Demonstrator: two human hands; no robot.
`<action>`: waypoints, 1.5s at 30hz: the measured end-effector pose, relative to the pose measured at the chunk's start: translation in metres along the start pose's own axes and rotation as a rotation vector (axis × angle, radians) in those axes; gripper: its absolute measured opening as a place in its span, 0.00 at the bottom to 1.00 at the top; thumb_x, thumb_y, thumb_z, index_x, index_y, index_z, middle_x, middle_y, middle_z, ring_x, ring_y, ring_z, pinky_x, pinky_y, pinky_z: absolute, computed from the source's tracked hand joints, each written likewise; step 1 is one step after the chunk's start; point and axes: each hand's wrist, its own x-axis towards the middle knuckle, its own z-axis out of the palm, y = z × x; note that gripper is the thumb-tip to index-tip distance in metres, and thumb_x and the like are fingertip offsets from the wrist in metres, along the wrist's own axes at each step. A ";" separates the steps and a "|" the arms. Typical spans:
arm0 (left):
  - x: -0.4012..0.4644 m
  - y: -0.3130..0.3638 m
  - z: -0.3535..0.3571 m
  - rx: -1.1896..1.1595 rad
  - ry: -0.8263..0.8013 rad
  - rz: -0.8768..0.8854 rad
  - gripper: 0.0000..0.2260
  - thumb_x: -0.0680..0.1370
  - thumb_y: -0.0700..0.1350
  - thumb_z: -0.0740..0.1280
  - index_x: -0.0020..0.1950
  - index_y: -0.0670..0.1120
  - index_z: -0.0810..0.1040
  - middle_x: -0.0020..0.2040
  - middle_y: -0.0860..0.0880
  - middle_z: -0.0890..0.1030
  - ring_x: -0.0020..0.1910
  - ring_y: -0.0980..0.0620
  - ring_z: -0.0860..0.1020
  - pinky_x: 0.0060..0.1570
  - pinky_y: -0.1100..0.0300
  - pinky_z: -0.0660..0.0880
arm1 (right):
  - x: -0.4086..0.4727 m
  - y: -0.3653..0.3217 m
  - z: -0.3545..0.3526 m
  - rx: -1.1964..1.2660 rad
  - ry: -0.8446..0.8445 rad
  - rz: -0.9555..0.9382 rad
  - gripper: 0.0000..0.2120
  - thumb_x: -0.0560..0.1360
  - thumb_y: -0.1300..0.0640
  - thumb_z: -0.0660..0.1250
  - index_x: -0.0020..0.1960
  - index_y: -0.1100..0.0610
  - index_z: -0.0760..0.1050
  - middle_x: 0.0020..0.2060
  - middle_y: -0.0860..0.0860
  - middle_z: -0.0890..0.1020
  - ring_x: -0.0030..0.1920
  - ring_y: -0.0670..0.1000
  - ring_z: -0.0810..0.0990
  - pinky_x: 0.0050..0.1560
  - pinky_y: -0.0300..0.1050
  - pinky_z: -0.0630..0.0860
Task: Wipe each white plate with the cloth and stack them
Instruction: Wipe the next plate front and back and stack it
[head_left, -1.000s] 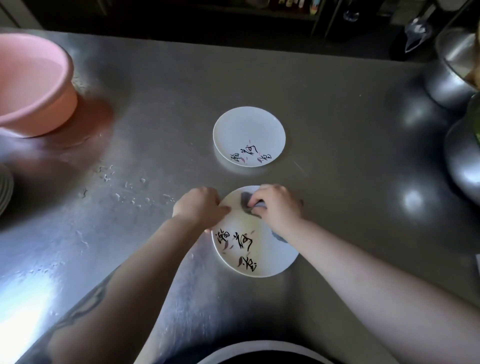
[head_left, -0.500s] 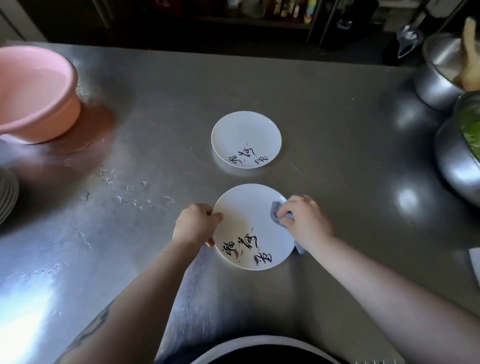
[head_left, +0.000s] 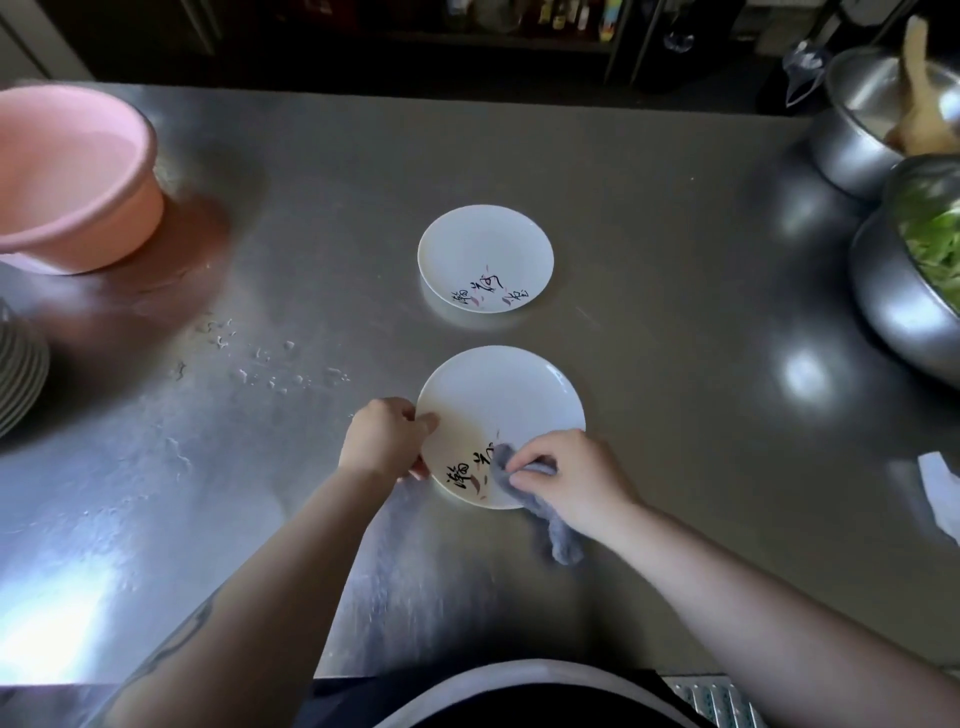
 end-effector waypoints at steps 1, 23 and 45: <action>-0.005 -0.002 -0.004 0.041 -0.010 0.025 0.10 0.78 0.47 0.67 0.43 0.40 0.78 0.29 0.44 0.83 0.29 0.45 0.83 0.30 0.60 0.75 | 0.001 0.001 -0.010 0.096 0.054 0.015 0.07 0.69 0.59 0.73 0.40 0.47 0.83 0.38 0.43 0.84 0.42 0.44 0.80 0.43 0.35 0.71; -0.036 -0.031 0.040 0.312 -0.008 1.034 0.12 0.71 0.47 0.77 0.54 0.48 0.86 0.60 0.52 0.83 0.61 0.50 0.79 0.50 0.51 0.81 | -0.025 0.025 -0.028 0.423 0.392 -0.009 0.10 0.68 0.65 0.75 0.41 0.50 0.83 0.36 0.43 0.85 0.37 0.40 0.81 0.43 0.37 0.75; -0.102 0.114 -0.083 -0.944 0.523 0.664 0.07 0.79 0.48 0.66 0.43 0.49 0.80 0.35 0.56 0.80 0.34 0.60 0.76 0.34 0.70 0.72 | -0.014 -0.136 -0.108 0.368 0.691 -0.623 0.11 0.71 0.66 0.72 0.50 0.54 0.82 0.47 0.47 0.81 0.48 0.45 0.80 0.51 0.34 0.73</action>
